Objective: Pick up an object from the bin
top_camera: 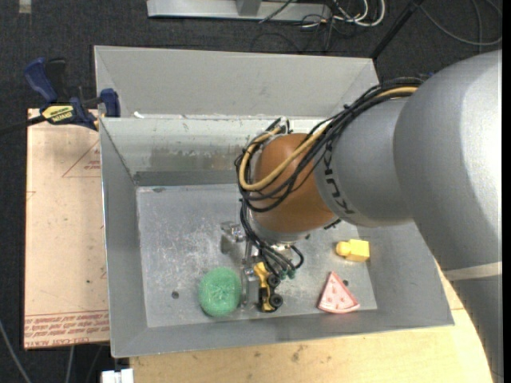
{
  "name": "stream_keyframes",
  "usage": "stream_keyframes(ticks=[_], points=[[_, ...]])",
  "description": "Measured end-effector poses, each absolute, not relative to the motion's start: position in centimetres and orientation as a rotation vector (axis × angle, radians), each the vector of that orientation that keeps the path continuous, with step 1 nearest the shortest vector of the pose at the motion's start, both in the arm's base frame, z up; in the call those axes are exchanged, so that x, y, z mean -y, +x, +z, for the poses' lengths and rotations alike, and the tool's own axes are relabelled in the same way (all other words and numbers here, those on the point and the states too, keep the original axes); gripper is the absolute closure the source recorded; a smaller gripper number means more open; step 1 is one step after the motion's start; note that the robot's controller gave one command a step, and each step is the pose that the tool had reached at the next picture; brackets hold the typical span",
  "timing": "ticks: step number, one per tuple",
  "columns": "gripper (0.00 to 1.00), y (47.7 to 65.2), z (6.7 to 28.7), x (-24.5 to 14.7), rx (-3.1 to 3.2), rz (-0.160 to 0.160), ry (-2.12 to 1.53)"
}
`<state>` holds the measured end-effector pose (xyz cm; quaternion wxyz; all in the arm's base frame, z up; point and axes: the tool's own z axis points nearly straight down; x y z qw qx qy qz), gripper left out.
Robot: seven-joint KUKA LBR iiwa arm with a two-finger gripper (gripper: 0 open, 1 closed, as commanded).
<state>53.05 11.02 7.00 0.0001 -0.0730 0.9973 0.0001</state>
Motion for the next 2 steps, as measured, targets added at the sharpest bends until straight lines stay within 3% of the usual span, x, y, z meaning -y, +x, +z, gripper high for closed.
stream_keyframes(ticks=[1,2], points=[[0.00,54.2,7.1,-13.5,-3.128,0.002,-0.186],[0.00,52.2,7.0,-14.3,-3.126,0.002,-0.312]])
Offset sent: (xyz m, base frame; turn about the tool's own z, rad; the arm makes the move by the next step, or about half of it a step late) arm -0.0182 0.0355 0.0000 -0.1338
